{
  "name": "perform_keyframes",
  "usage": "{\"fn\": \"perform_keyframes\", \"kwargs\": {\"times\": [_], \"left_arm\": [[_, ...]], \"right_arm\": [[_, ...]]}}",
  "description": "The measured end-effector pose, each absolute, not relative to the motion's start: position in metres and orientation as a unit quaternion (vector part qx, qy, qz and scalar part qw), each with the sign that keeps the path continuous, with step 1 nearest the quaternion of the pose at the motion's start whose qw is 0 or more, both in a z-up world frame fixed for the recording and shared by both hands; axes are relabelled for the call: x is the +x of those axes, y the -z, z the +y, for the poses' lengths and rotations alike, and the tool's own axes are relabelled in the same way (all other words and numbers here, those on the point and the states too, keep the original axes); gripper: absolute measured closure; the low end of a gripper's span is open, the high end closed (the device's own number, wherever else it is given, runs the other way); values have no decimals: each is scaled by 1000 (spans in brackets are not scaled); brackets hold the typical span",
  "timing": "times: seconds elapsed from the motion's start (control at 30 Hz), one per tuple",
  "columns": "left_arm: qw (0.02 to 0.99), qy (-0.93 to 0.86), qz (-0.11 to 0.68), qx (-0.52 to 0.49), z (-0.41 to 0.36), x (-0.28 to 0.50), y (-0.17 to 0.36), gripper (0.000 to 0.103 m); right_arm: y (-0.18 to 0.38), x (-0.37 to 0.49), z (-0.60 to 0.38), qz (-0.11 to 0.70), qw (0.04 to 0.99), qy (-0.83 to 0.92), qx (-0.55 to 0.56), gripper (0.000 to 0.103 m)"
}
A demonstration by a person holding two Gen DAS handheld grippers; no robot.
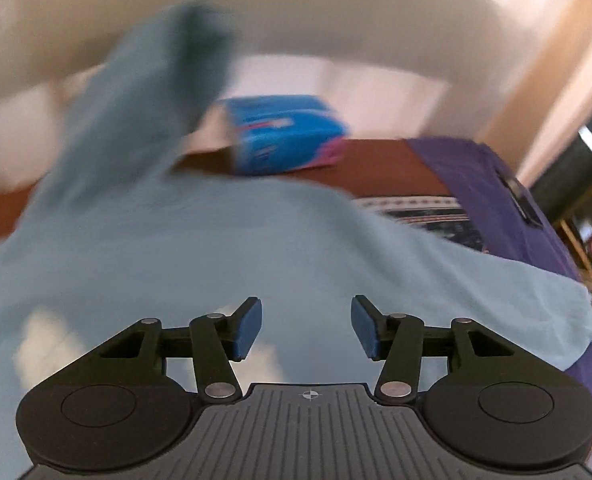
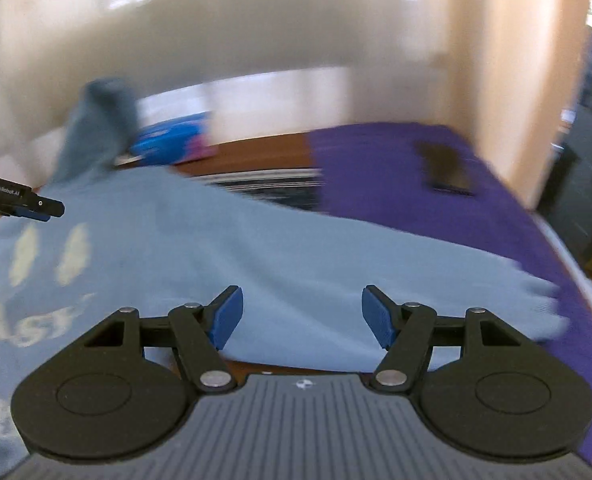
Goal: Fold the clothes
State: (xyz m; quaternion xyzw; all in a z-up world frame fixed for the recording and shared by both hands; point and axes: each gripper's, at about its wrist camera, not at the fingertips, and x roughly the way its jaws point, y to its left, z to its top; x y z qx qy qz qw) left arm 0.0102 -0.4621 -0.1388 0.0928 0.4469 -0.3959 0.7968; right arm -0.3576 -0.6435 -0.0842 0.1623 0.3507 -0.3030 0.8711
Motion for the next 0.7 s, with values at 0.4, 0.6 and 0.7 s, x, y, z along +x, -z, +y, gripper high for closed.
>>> {"fn": "perform_keyframes", "kwargs": {"times": [0.4, 0.6, 0.7], "left_arm": [[765, 422, 443, 202, -584, 33, 189, 31], [758, 415, 441, 241, -603, 30, 202, 51], [760, 413, 429, 262, -608, 27, 206, 60]], "right_arm": [[129, -443, -742, 349, 808, 423, 214, 31], [153, -456, -782, 332, 776, 468, 262, 31], [166, -454, -798, 331, 772, 464, 282, 32]]}}
